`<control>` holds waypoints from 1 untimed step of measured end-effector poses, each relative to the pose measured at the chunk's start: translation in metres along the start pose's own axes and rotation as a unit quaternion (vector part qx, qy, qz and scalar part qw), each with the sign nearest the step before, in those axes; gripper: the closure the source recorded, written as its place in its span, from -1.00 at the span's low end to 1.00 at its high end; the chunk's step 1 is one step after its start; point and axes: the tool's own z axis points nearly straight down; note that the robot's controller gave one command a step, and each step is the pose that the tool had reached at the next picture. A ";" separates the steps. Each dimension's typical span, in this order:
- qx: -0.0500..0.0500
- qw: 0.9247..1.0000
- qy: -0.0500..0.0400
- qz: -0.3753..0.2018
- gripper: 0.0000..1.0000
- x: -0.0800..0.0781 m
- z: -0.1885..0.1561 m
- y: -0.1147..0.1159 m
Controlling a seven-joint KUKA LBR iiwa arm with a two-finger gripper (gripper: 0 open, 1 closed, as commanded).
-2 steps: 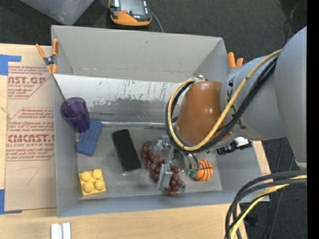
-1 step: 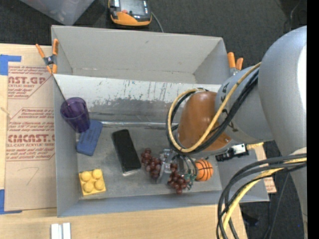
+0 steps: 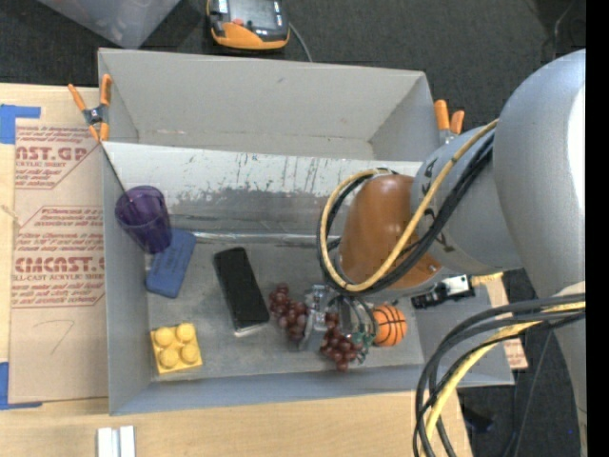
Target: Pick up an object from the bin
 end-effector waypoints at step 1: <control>0.001 1.000 0.007 0.002 1.00 0.000 -0.027 0.001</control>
Offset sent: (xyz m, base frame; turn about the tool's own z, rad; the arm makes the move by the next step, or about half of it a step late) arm 0.0170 -0.0201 0.0317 -0.1510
